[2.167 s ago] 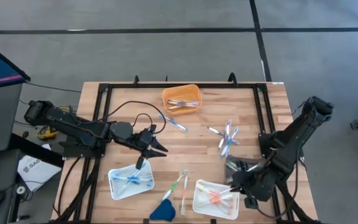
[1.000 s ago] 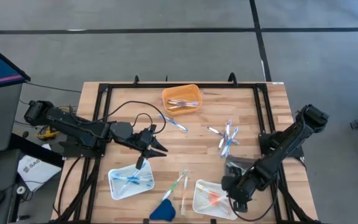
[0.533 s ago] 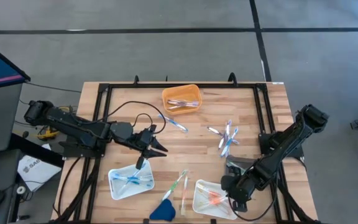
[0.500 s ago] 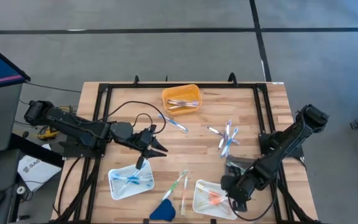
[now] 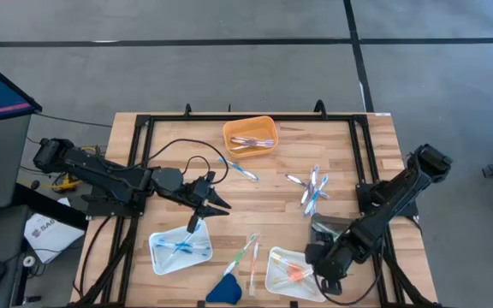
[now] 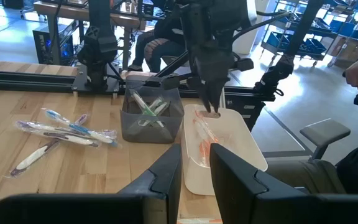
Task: Pick & Place Toothbrushes
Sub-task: Put the orange toothbrush into the right white bin
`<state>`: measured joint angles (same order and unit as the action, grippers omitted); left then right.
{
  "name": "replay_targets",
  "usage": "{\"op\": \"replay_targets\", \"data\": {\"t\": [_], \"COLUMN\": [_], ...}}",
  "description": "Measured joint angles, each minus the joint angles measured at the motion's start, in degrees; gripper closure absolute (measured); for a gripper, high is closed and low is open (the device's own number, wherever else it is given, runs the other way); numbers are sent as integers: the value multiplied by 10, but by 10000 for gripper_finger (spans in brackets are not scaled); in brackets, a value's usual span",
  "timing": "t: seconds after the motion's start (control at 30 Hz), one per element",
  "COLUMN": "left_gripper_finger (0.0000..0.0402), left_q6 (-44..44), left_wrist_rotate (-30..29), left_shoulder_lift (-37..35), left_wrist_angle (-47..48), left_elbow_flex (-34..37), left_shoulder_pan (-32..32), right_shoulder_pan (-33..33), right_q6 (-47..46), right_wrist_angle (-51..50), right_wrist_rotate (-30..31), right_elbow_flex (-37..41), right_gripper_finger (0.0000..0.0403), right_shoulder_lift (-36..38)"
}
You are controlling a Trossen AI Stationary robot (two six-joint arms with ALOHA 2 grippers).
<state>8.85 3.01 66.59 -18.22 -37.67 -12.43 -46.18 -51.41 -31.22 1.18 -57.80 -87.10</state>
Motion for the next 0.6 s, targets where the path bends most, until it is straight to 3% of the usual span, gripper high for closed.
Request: {"op": "replay_targets", "data": {"t": [0.33, 0.6], "left_gripper_finger": [325, 325], "left_q6": [3, 4], "left_wrist_rotate": [0, 2], "left_shoulder_lift": [0, 0], "left_wrist_angle": [0, 1], "left_elbow_flex": [0, 0], "left_shoulder_pan": [-1, -5], "right_shoulder_pan": [-3, -1], "right_q6": [-2, 1], "right_wrist_angle": [2, -34], "right_wrist_rotate": [19, -1], "right_elbow_flex": [-1, 0], "right_gripper_finger": [399, 392], "right_shoulder_lift": [-12, -82]}}
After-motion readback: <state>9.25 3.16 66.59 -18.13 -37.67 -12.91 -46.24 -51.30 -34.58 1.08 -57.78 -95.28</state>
